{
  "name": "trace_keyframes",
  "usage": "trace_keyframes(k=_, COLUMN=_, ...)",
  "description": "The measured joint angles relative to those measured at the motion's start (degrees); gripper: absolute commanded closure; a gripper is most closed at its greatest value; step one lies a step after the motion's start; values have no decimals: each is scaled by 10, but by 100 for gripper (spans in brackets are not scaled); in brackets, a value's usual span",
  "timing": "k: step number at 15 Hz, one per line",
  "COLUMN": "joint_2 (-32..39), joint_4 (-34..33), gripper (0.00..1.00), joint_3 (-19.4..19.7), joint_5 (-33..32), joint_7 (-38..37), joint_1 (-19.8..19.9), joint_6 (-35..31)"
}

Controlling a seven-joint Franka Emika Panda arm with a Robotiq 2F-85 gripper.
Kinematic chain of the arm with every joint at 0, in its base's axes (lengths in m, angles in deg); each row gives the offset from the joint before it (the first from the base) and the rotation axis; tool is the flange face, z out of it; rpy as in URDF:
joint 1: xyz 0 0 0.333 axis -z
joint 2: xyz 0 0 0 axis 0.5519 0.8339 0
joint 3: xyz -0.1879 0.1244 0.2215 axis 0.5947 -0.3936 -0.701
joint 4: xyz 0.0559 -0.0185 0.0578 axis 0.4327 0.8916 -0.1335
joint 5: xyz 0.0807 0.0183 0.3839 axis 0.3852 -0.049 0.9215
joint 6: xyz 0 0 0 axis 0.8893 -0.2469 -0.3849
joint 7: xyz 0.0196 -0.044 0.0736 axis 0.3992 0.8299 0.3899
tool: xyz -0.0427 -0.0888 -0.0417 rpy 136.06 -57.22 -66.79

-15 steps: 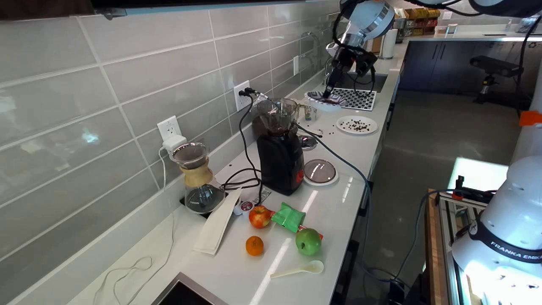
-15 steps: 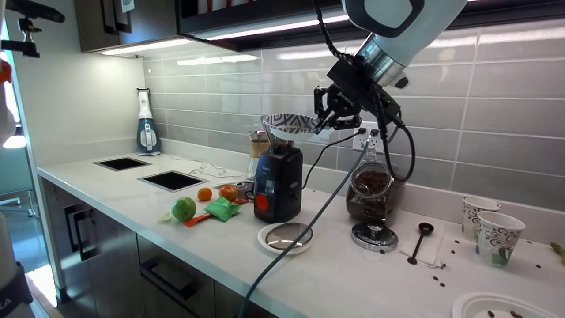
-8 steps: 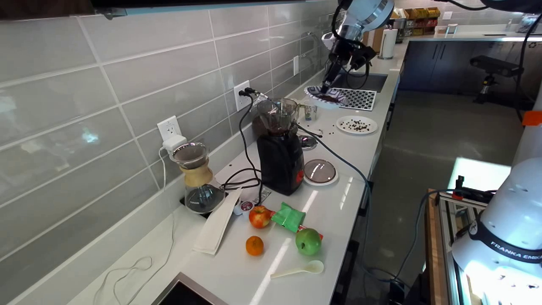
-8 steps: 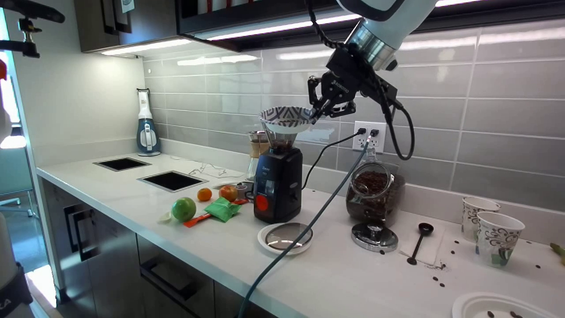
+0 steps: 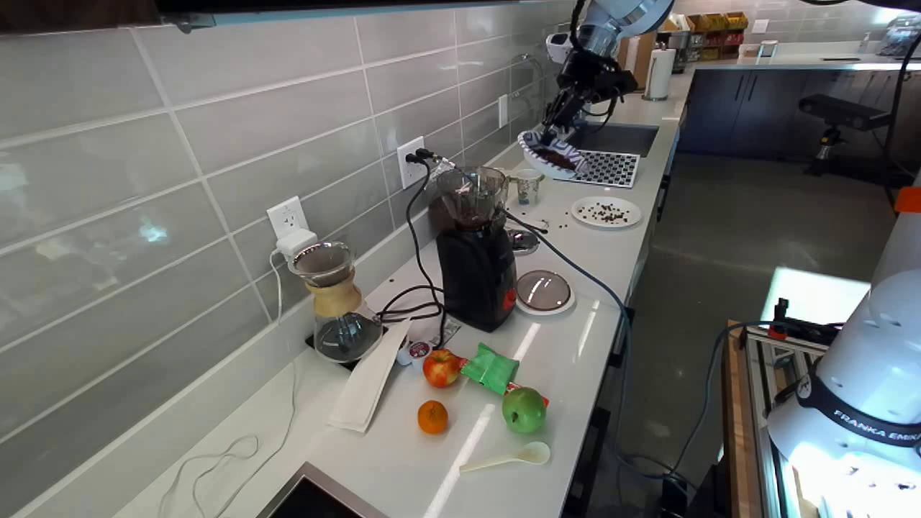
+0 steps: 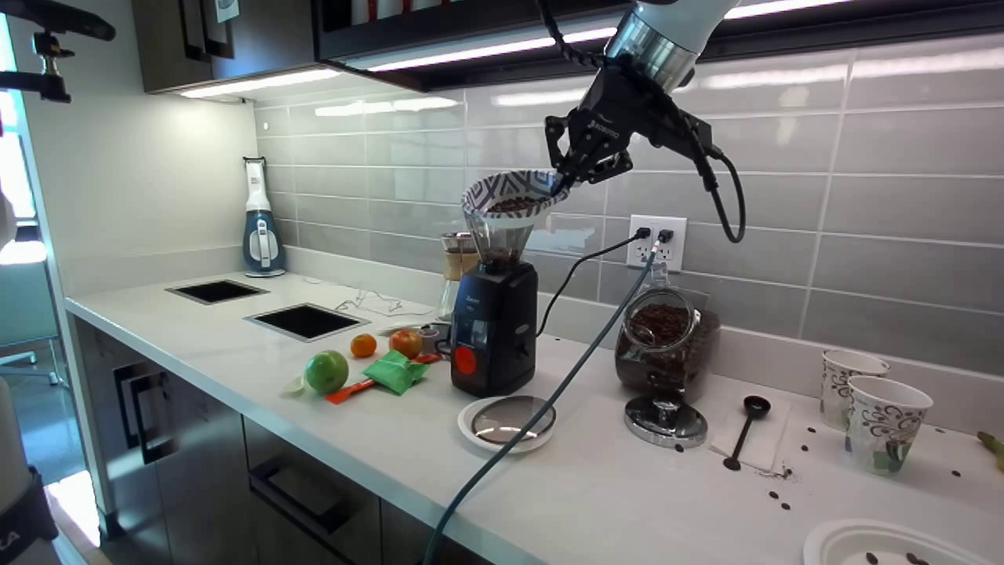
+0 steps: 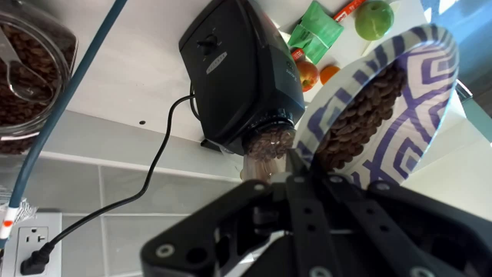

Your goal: Pour the coffee beans on the plate into the coffee making machine

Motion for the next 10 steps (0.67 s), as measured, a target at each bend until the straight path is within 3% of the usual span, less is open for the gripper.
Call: trace_keyframes(k=10, joint_2=-2, joint_4=23, gripper=96, joint_3=2, joint_5=146, joint_7=43, joint_1=-5, joint_6=-24)
